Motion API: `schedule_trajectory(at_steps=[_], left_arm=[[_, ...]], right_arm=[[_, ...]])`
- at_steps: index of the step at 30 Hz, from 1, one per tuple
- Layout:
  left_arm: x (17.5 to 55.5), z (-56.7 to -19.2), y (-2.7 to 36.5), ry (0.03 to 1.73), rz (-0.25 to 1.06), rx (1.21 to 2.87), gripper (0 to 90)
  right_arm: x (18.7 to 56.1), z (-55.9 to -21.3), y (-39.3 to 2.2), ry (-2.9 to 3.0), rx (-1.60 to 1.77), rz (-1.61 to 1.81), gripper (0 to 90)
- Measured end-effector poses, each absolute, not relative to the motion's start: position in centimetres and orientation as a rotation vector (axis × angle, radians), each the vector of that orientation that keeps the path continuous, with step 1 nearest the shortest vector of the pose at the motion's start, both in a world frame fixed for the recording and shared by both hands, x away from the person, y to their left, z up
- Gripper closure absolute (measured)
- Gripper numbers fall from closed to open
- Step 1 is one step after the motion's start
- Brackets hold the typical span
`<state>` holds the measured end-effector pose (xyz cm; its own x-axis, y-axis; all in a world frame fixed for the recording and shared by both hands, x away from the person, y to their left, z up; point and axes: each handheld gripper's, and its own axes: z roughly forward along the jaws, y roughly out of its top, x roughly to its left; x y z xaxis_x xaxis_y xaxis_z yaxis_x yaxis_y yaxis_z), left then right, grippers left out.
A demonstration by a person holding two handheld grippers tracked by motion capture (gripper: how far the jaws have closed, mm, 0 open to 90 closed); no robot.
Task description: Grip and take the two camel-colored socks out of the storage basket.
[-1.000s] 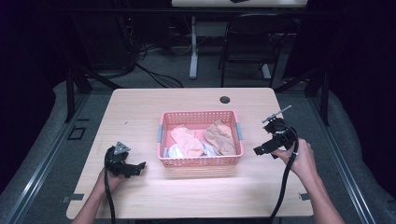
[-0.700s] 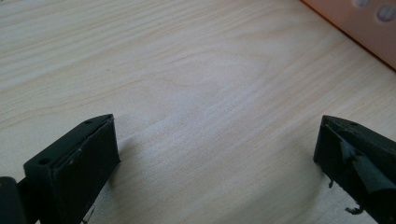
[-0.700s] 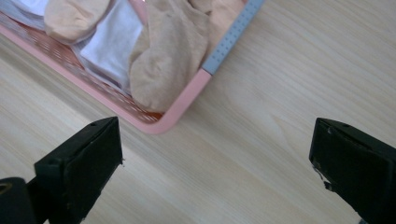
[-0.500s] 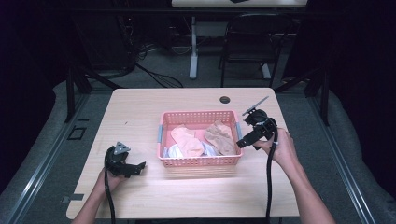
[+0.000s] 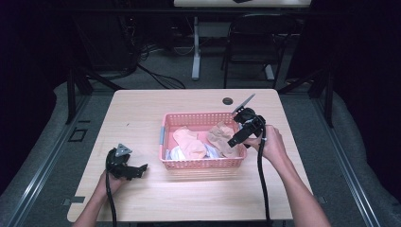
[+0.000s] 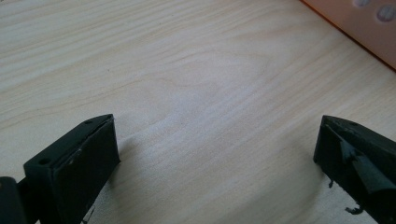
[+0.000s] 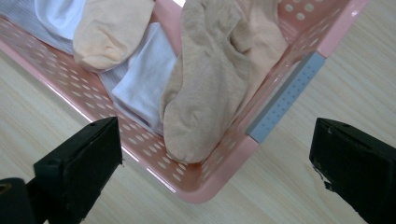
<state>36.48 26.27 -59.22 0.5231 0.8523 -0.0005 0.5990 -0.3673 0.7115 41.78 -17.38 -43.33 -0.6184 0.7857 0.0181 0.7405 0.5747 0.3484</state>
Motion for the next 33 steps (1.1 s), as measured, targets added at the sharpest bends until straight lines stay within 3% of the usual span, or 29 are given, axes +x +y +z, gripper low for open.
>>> schedule_trajectory(at_steps=[8,14,17,19,20,22,27,28,29,33], left_arm=[[36.5,-59.2,26.3,1.170,0.492,2.103,0.0],[36.5,-59.2,26.3,1.169,0.492,2.103,0.0],[36.5,-59.2,26.3,1.172,0.491,2.100,0.0],[36.5,-59.2,26.3,1.169,0.492,2.103,0.0],[36.5,-59.2,26.3,1.169,0.492,2.103,0.0],[36.5,-59.2,26.3,1.169,0.492,2.103,0.0],[36.5,-59.2,26.3,1.171,0.490,2.101,0.0],[36.5,-59.2,26.3,1.171,0.490,2.101,0.0],[36.5,-59.2,26.3,1.168,0.491,2.103,0.0],[36.5,-59.2,26.3,1.171,0.489,2.101,0.0]], right_arm=[[43.1,-44.7,-16.0,2.717,1.304,0.429,1.5],[43.9,-46.0,-14.7,2.764,1.303,0.368,11.2],[44.6,-47.2,-13.9,2.787,1.307,0.308,22.9],[44.7,-47.6,-13.7,2.791,1.314,0.296,25.2],[45.1,-48.3,-13.4,2.795,1.330,0.276,32.4],[45.3,-48.6,-13.4,2.797,1.328,0.261,34.2],[46.0,-50.3,-13.1,2.798,1.370,0.183,51.0],[46.0,-50.3,-13.1,2.798,1.370,0.183,51.0],[46.1,-50.5,-13.0,2.803,1.365,0.152,60.8],[46.0,-50.6,-13.1,2.770,1.390,0.157,76.8]])
